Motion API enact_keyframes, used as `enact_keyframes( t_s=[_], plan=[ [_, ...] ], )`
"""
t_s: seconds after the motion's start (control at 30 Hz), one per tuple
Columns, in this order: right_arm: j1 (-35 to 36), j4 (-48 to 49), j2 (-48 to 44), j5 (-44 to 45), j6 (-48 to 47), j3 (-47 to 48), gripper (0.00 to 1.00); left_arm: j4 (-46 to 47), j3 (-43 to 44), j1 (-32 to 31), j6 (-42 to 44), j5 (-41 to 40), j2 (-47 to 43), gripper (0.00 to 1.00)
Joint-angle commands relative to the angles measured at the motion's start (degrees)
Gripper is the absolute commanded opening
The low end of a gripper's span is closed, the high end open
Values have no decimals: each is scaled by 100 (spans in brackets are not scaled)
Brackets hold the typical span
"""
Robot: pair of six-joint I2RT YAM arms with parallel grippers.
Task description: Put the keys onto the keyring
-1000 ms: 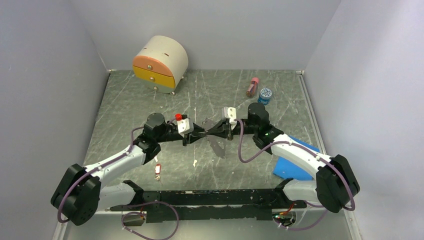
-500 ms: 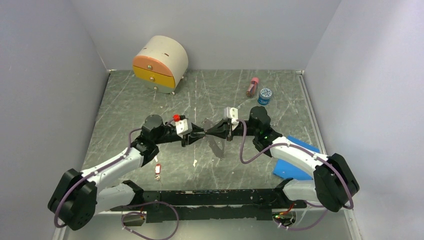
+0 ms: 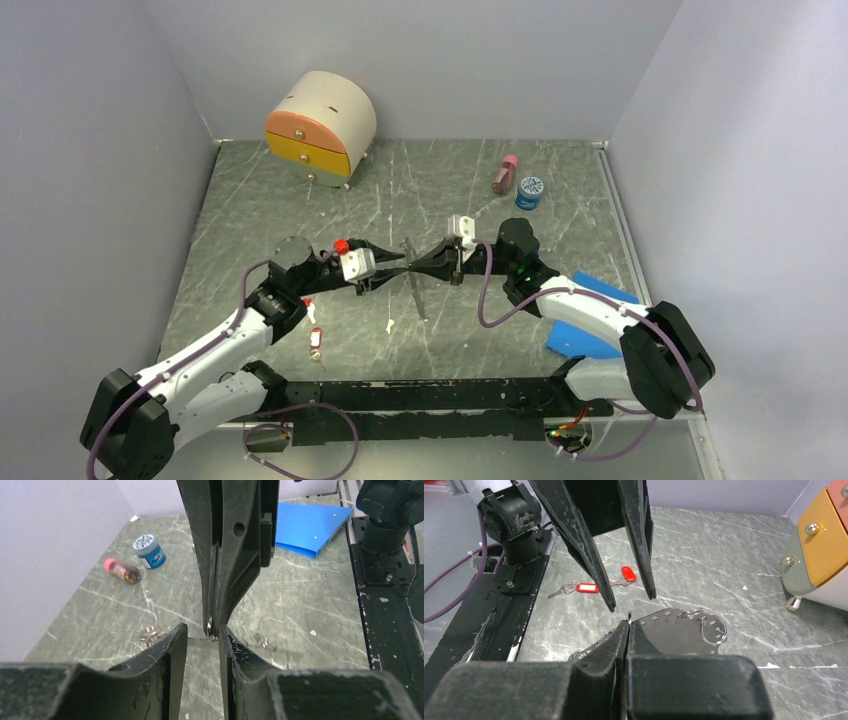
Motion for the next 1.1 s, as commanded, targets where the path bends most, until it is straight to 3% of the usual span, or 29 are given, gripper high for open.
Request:
enact_keyframes(
  t_s=[0.0,0.5,0.9,1.07],
  plan=[
    [20,524,-80,-78,79,6,0,-63,226,-7,186,58,167,35],
    [22,577,-62,-265,92,7,0,57,270,-13,197,277,459,29],
    [25,409,-11,-336,33,52,0,269,291,-11,126,371,534,3],
    [29,320,9,-281,27,81,1,290,296,-14,-3,303,525,2]
  ],
)
